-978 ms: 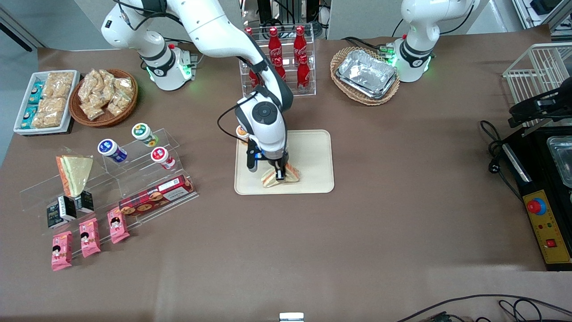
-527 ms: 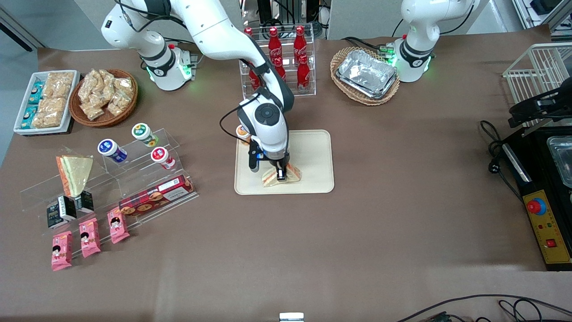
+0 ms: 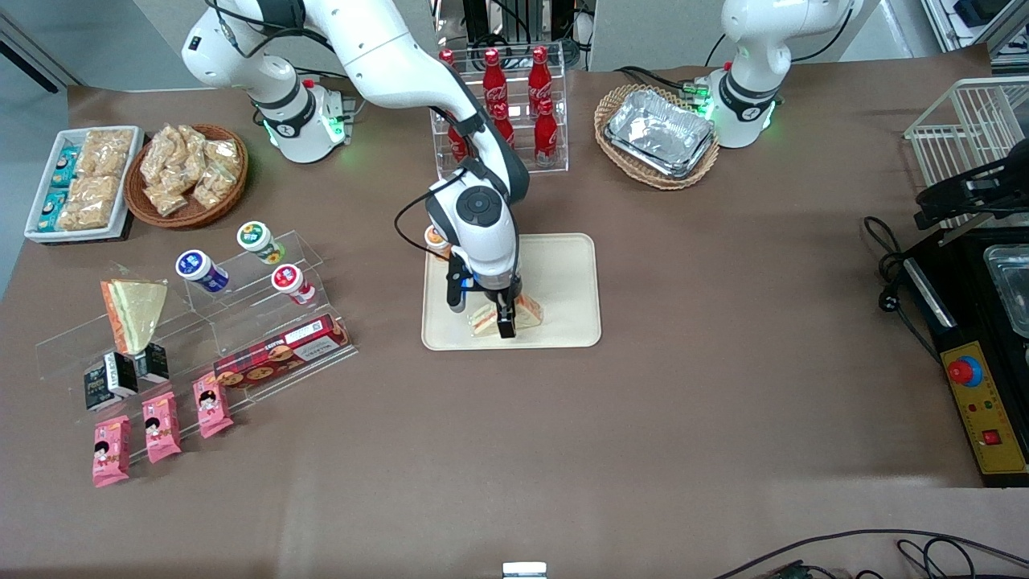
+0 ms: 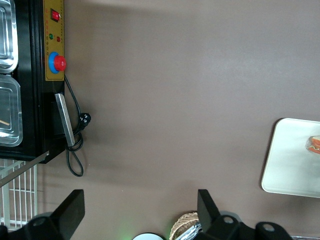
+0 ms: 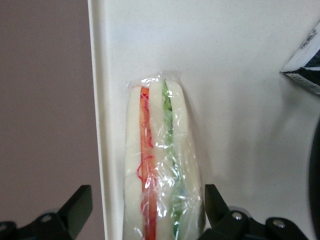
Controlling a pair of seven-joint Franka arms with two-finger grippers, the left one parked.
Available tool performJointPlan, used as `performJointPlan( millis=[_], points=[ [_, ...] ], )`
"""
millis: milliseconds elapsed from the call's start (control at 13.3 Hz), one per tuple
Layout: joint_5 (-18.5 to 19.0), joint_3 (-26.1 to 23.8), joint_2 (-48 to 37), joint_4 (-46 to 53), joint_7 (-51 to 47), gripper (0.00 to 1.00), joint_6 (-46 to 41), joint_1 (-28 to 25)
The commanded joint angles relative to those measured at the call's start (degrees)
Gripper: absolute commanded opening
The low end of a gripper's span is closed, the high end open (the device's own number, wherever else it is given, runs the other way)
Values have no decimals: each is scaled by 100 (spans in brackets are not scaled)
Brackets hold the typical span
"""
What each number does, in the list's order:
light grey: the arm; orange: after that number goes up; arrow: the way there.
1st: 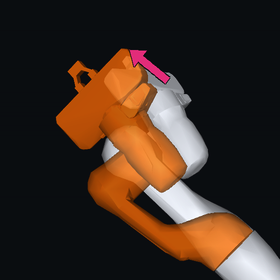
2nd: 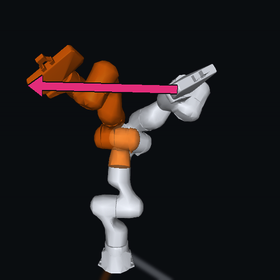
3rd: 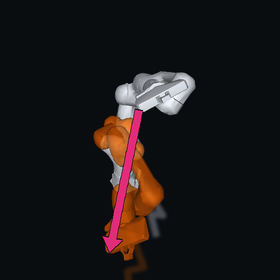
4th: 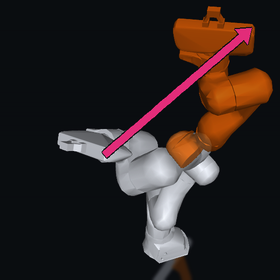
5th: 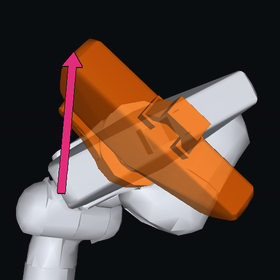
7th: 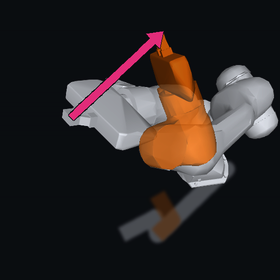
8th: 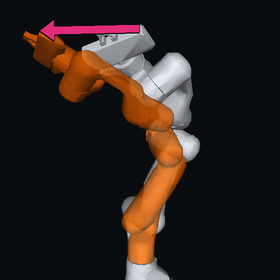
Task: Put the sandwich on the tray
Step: 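Lower the sandwich onto the cream tray and open the right gripper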
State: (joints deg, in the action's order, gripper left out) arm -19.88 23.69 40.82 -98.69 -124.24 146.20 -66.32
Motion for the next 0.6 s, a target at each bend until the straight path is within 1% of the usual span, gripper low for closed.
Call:
performJointPlan(
  millis=[0,527],
  points=[
    [-139,30,6,122,40,100,-47,5],
    [-112,21,-442,122,102,100,-679,-38]
  ],
)
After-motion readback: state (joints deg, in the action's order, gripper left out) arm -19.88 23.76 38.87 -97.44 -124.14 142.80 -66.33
